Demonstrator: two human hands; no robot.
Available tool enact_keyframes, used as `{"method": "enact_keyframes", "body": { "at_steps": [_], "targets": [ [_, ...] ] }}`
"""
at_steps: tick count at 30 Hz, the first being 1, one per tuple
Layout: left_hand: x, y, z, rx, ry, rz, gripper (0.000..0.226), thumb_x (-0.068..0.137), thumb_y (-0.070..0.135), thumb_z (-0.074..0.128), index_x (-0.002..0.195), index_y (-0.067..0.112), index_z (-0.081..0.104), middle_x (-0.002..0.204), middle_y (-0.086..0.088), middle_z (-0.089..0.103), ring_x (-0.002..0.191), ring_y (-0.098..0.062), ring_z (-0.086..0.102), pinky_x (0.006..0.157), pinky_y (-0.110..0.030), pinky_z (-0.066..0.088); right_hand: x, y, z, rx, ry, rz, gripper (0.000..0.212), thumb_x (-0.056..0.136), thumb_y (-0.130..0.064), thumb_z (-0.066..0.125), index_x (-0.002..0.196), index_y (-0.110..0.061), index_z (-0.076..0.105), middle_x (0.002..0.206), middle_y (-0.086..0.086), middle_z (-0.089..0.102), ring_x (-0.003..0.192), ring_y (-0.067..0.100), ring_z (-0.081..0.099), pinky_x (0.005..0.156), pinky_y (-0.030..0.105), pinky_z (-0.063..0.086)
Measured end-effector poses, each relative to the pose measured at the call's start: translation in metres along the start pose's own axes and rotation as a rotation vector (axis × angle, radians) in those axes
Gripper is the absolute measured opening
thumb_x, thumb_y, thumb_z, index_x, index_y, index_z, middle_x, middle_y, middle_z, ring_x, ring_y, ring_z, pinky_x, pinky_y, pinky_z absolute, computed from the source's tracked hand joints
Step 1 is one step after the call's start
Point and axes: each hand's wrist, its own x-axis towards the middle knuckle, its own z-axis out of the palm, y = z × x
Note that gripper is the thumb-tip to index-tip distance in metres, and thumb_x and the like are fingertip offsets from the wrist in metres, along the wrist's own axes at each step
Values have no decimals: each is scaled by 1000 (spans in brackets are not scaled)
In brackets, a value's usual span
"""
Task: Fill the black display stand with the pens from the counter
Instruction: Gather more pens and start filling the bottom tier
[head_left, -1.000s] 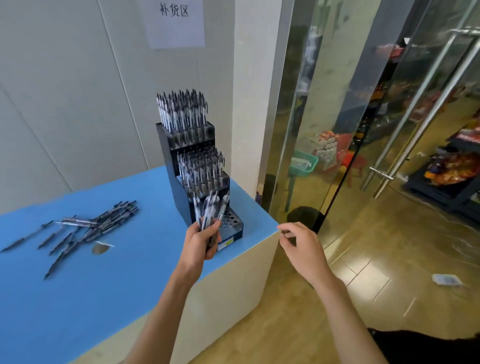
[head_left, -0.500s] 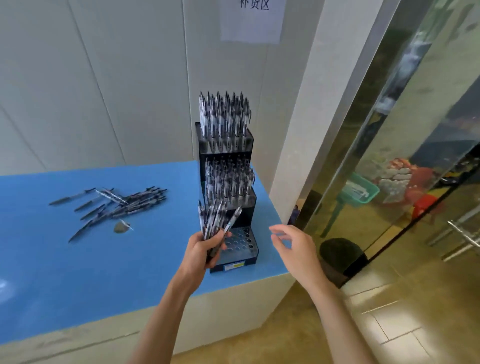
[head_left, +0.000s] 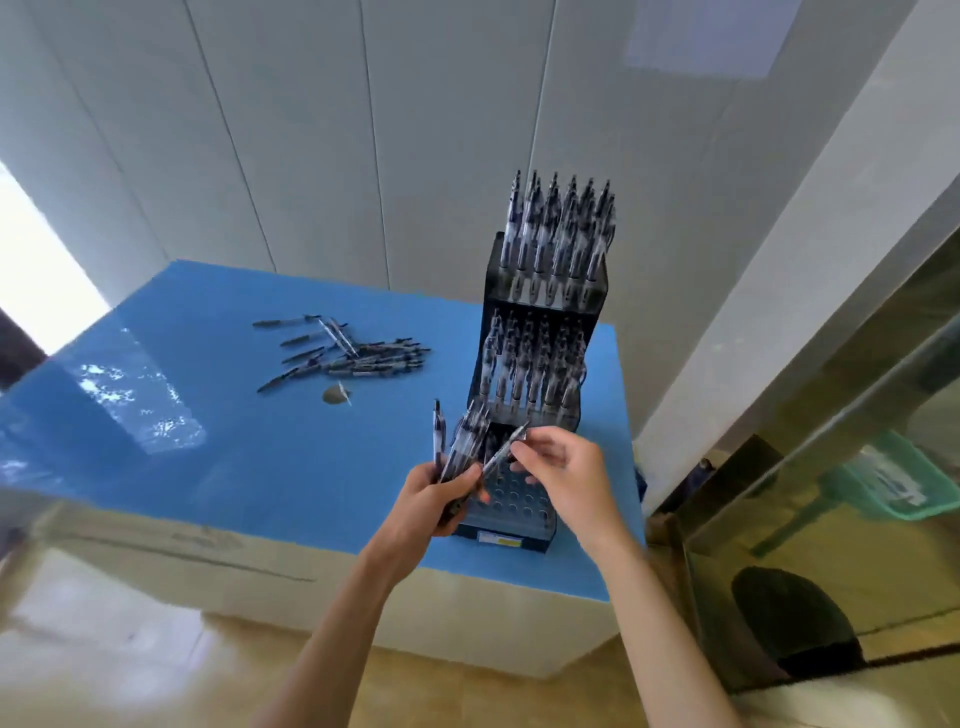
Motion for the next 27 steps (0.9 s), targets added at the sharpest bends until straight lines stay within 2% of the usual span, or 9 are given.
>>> {"method": "enact_keyframes", "body": {
  "at_steps": [2,5,8,10,14,17,19,22,27],
  "targets": [
    [0,-3,4,-22,28,-7,29,101,24,62,89,-2,61,57,4,52,49,-13,32,44,-20,24,4,-1,-3,85,-19,31,6,90,-9,73,96,-9,74,86,7,78,79,24,75,69,31,59],
    [4,-6,8,-27,88,1,29,102,26,61,87,2,61,67,-3,59,51,-14,35,46,-21,25,10,-4,-9,191,-15,44,7,89,-4,72,95,-5,74,85,12,77,80,30,75,70,30,61],
    [7,-9,7,-33,169,31,34,104,29,57,96,-3,62,75,-8,65,49,-15,31,47,-25,23,15,-6,-19,262,79,21,7,88,-2,72,92,-8,74,83,13,77,78,29,75,70,29,61],
    [7,-10,6,-47,233,37,42,103,35,56,106,-7,60,72,-7,58,48,-15,27,48,-28,22,17,-6,-28,247,142,-23,8,88,-3,73,90,-10,74,82,12,77,76,27,76,69,28,61],
    [5,-11,4,-66,273,79,48,99,44,56,102,-4,52,69,-7,38,56,-21,16,53,-37,16,21,4,-38,35,220,-121,9,90,-5,73,99,-7,75,81,5,77,75,18,76,72,28,62],
    [4,-14,0,-48,285,101,39,103,40,56,90,6,43,64,-1,41,54,-19,17,50,-32,19,23,16,-35,-233,221,-214,18,90,-8,72,107,-4,76,83,-5,75,77,9,75,78,23,59],
    [3,-15,-4,-34,300,105,39,102,39,57,88,5,47,59,1,39,50,-18,21,49,-30,21,23,19,-32,-342,219,-276,18,90,-9,73,107,-5,77,82,-7,74,77,7,73,77,17,57],
    [1,-16,-8,-32,331,117,46,100,38,61,93,-6,52,55,-4,31,49,-19,22,48,-31,21,23,22,-27,-421,230,-353,18,88,-9,76,105,-5,78,83,0,77,73,10,73,74,20,58],
    [0,-14,-8,-60,410,128,36,102,28,60,103,-8,61,55,3,43,45,-14,30,44,-23,28,26,28,-20,-499,215,-379,17,88,-10,76,104,-6,78,81,1,77,69,10,71,71,22,57]
  ]
}}
